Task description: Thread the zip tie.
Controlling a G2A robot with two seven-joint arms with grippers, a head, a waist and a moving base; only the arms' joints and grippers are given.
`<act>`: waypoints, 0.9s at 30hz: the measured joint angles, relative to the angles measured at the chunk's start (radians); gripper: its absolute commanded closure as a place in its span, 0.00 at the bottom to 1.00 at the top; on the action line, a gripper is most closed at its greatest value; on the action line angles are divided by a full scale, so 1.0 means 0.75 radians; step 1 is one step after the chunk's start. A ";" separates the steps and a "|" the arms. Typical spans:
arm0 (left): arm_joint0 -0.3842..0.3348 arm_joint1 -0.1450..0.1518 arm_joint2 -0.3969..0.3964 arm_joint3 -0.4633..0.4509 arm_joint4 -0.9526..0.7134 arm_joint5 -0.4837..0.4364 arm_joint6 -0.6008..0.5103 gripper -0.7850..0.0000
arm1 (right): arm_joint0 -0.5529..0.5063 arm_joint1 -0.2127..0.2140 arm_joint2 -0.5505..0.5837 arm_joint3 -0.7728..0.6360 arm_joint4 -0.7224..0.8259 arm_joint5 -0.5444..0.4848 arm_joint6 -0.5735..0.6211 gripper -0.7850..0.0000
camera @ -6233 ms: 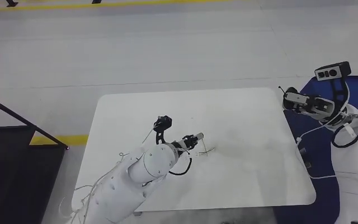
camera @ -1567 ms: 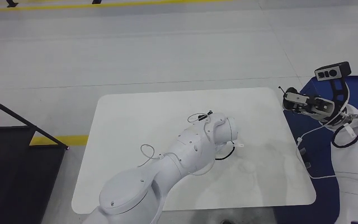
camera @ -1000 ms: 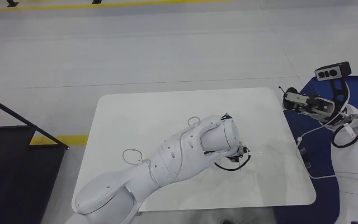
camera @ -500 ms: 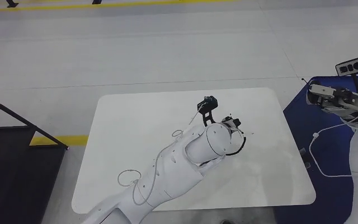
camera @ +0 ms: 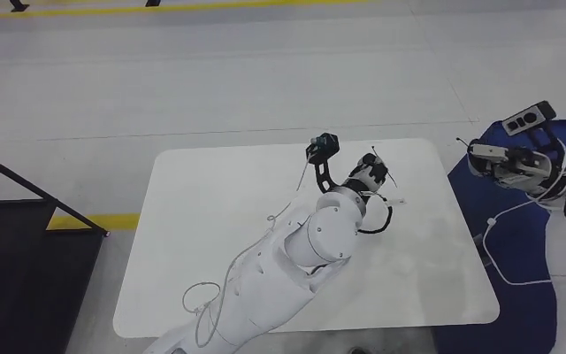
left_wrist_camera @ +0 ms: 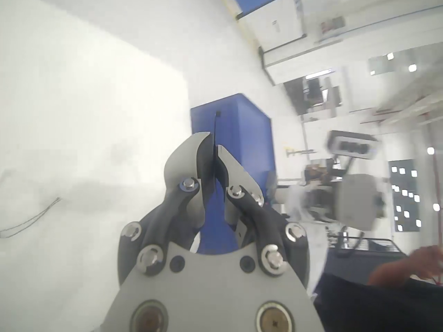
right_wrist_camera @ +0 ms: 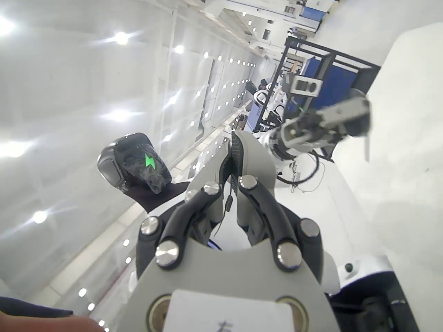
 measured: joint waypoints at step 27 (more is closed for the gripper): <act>0.116 -0.026 0.195 -0.054 0.621 -0.137 0.353 1.00 | -0.213 0.028 -0.069 -0.203 -0.161 -0.305 -0.023 1.00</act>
